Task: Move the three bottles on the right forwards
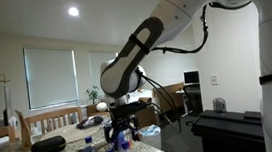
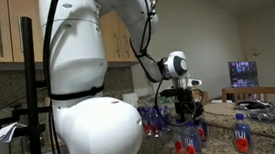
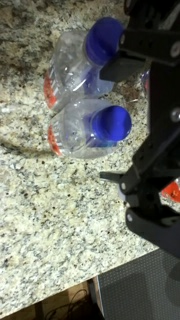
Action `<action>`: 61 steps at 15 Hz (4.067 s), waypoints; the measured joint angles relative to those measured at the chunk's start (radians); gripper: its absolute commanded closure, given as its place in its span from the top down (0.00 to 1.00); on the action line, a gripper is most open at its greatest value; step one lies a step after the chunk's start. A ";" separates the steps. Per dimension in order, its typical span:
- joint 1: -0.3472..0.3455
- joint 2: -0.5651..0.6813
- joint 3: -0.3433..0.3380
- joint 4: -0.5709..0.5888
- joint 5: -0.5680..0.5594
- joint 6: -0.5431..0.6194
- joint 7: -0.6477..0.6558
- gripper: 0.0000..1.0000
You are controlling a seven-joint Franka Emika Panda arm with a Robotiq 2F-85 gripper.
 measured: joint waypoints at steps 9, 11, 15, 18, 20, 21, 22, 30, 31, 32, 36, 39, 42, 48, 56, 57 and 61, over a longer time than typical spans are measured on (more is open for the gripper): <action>-0.116 -0.167 -0.051 0.122 -0.226 0.000 0.035 1.00; -0.149 -0.170 -0.066 0.172 -0.229 0.000 0.021 1.00; -0.167 -0.066 -0.123 0.271 -0.188 0.000 -0.152 1.00; -0.167 0.092 -0.165 0.380 -0.068 -0.008 -0.371 1.00; -0.167 0.191 -0.179 0.460 -0.046 -0.051 -0.467 1.00; -0.167 0.227 -0.184 0.491 -0.064 -0.063 -0.471 1.00; -0.167 0.253 -0.189 0.516 -0.074 -0.070 -0.471 1.00; -0.150 0.310 -0.185 0.550 -0.080 -0.097 -0.471 1.00; -0.143 0.331 -0.180 0.555 -0.079 -0.100 -0.471 1.00; -0.137 0.352 -0.175 0.561 -0.078 -0.101 -0.471 1.00; -0.120 0.430 -0.166 0.597 -0.073 -0.098 -0.471 1.00; -0.121 0.481 -0.163 0.642 -0.041 -0.097 -0.471 1.00; -0.122 0.529 -0.151 0.694 0.001 -0.098 -0.476 0.73; -0.121 0.576 -0.144 0.766 0.018 -0.137 -0.476 0.33; -0.121 0.574 -0.157 0.777 0.019 -0.170 -0.457 0.14; -0.121 0.574 -0.157 0.777 0.019 -0.170 -0.457 0.14; -0.120 0.573 -0.156 0.777 0.019 -0.170 -0.457 0.14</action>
